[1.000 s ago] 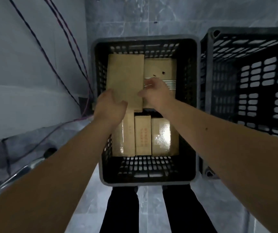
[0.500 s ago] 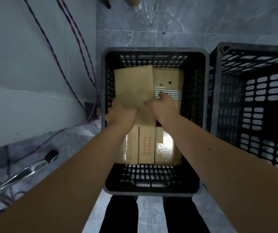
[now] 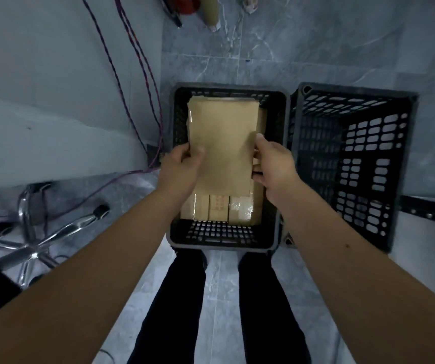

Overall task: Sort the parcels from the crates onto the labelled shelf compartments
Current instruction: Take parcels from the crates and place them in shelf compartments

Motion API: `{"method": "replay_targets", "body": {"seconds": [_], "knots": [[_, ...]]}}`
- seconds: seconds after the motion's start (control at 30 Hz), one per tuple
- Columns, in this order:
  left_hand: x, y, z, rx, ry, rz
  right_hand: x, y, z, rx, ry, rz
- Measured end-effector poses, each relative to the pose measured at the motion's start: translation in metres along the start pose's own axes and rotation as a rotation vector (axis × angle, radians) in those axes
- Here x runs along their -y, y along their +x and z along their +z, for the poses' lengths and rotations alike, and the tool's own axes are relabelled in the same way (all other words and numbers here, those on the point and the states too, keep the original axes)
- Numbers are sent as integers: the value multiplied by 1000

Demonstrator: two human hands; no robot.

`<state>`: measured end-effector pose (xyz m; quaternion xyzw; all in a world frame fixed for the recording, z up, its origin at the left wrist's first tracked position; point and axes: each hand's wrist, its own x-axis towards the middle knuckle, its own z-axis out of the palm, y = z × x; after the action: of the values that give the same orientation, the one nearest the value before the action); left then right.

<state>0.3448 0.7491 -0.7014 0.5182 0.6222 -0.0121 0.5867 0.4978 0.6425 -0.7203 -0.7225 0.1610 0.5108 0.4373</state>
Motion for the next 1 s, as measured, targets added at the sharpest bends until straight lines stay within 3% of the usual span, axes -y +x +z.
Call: {"method": "replay_targets", "body": {"seconds": [0.2, 0.43, 0.77, 1.0], "knots": [[-70, -92, -28, -80, -19, 45, 57, -103, -33, -59, 31, -62], [-157, -206, -63, -37, -167, 152, 125, -236, -71, -80, 101, -240], [-288, -352, -105, -14, -266, 411, 222, -399, -115, 40, 124, -544], [-364, -434, -122, -125, -259, 685, 294, -495, -145, 70, 130, -800]]}}
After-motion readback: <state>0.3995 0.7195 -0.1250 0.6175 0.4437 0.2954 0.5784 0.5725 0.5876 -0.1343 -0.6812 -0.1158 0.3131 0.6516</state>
